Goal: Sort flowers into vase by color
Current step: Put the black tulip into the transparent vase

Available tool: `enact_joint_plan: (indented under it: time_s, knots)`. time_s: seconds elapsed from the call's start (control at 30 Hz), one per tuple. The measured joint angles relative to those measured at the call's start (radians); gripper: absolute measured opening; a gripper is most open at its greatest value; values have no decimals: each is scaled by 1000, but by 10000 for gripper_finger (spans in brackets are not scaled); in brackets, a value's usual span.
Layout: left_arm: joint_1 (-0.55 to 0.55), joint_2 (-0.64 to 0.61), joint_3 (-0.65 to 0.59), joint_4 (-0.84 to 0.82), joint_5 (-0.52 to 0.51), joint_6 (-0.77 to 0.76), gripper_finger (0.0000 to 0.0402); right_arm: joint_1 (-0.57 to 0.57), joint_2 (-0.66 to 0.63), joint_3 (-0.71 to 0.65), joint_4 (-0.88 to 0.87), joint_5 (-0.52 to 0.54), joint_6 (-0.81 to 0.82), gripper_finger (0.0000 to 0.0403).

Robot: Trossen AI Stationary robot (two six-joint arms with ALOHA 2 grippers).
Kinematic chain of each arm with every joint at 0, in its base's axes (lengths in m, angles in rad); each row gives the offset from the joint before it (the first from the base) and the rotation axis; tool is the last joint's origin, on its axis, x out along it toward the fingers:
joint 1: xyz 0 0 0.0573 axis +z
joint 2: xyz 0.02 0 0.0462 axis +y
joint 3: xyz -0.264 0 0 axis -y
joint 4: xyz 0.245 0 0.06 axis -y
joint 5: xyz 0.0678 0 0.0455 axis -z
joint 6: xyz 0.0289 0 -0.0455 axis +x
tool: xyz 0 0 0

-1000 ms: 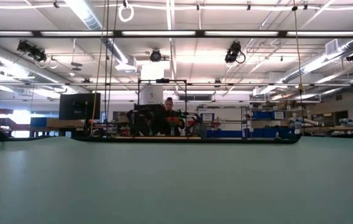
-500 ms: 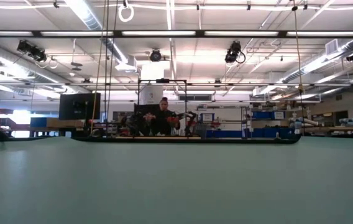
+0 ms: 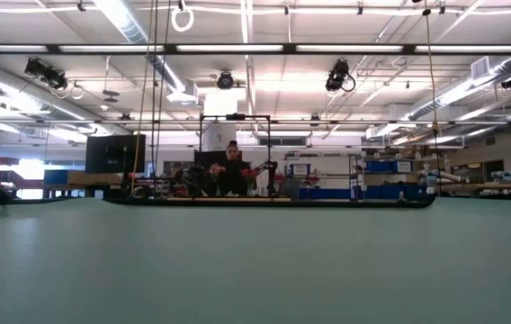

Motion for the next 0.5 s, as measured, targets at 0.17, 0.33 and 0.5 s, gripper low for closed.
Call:
enact_joint_plan:
  time_s: [0.17,0.33,0.5]
  knots:
    - [0,-1,0,1,2,-14,11,0,1,0,0,-12,-53,140]
    - [0,-1,0,4,2,-17,11,0,-15,0,5,-20,-101,140]
    - [0,-1,0,3,2,-20,11,0,-48,0,59,-87,-88,140]
